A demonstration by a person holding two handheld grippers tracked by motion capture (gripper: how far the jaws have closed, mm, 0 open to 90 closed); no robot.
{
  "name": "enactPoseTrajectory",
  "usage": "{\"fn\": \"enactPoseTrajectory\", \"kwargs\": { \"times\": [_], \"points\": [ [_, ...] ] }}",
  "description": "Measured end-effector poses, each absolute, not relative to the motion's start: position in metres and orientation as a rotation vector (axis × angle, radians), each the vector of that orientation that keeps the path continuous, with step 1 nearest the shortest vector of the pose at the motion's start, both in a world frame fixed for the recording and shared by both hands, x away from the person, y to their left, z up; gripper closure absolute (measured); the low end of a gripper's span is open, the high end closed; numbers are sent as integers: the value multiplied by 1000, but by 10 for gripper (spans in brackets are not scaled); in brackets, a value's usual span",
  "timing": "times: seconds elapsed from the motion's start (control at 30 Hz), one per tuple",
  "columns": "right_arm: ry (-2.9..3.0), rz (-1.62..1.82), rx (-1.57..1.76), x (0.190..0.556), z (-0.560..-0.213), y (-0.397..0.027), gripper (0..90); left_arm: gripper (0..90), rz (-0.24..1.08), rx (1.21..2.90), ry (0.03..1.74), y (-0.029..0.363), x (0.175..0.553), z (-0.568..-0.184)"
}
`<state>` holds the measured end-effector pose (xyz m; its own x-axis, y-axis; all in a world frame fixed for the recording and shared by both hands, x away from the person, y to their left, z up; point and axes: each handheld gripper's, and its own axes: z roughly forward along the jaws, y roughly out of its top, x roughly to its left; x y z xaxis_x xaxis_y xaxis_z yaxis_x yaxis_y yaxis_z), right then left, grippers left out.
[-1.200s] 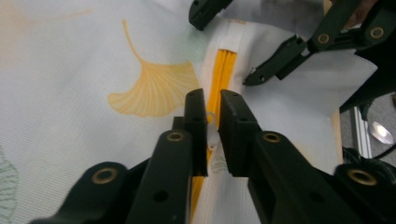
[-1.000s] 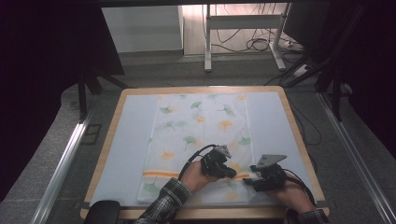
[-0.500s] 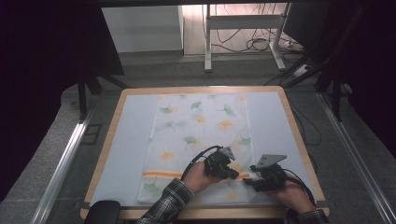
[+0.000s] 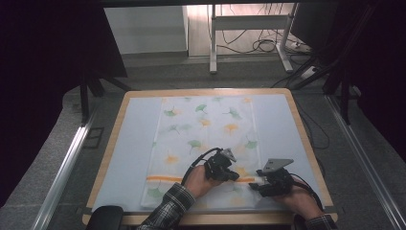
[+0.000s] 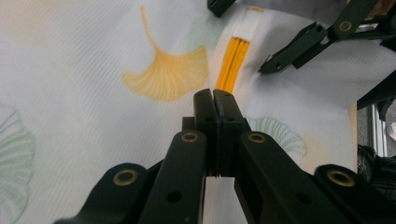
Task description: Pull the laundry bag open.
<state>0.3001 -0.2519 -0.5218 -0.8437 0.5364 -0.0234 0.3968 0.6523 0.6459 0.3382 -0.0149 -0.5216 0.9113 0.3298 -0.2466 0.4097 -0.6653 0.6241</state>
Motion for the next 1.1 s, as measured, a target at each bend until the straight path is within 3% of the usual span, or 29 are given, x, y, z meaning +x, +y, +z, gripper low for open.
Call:
{"fn": "enactPoseTrajectory", "kwargs": {
  "times": [1.1],
  "points": [
    [2656, 966, 763, 300, -522, -252, 395, 900, -112, 2338, 614, 35, 329, -523]
  ]
}}
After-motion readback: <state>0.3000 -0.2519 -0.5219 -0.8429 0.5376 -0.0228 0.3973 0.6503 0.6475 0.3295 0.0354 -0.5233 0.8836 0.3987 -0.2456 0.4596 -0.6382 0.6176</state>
